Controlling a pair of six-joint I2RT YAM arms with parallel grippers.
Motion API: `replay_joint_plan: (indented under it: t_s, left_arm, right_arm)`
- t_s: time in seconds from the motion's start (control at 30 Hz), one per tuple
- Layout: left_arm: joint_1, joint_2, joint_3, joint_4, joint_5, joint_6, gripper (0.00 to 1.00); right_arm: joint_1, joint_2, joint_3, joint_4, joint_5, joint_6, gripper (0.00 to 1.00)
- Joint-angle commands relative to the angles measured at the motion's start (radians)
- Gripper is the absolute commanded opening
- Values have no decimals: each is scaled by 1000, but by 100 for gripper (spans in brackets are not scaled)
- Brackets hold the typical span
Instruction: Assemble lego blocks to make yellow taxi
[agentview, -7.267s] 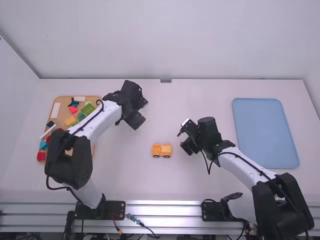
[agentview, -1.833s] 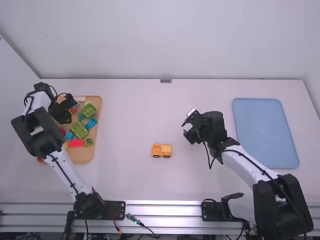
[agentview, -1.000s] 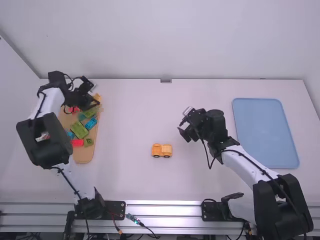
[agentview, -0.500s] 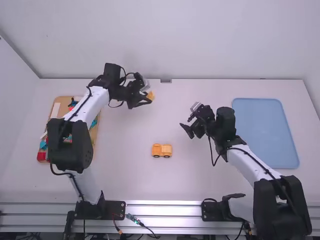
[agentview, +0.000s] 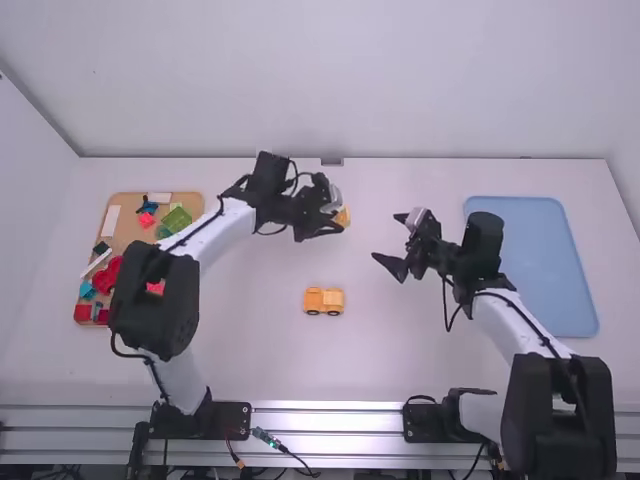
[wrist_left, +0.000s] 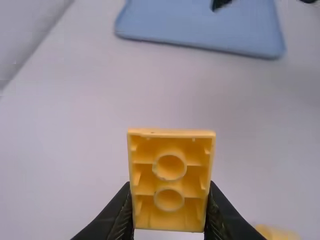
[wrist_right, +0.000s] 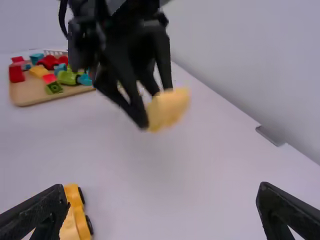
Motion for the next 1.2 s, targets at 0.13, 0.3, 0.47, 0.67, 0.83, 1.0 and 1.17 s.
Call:
replay_joint_plan:
  t_s: [0.13,0.3,0.47,0.67,0.83,1.0,1.17]
  left_arm:
    - [16,-195,-294,244,44,-203,2]
    - [18,-280,-507,533,61,-401,2]
    - [19,-296,-663,771,261,-429,2]
    - [22,-296,-741,895,262,-494,2]
    - [25,-296,-751,945,269,-511,2]
    - [27,-296,-739,1011,368,-510,2]
    - [30,-296,-720,1012,365,-510,2]
  right_arm:
    - [2,72,30,11,-226,-111,99]
    - [12,151,30,80,-406,-132,99]
    - [66,230,35,198,-454,-61,99]
    - [131,278,57,350,-483,96,93]
    - [167,282,80,365,-476,164,85]
    - [190,282,102,340,-514,164,76]
    - [205,282,112,339,-535,190,71]
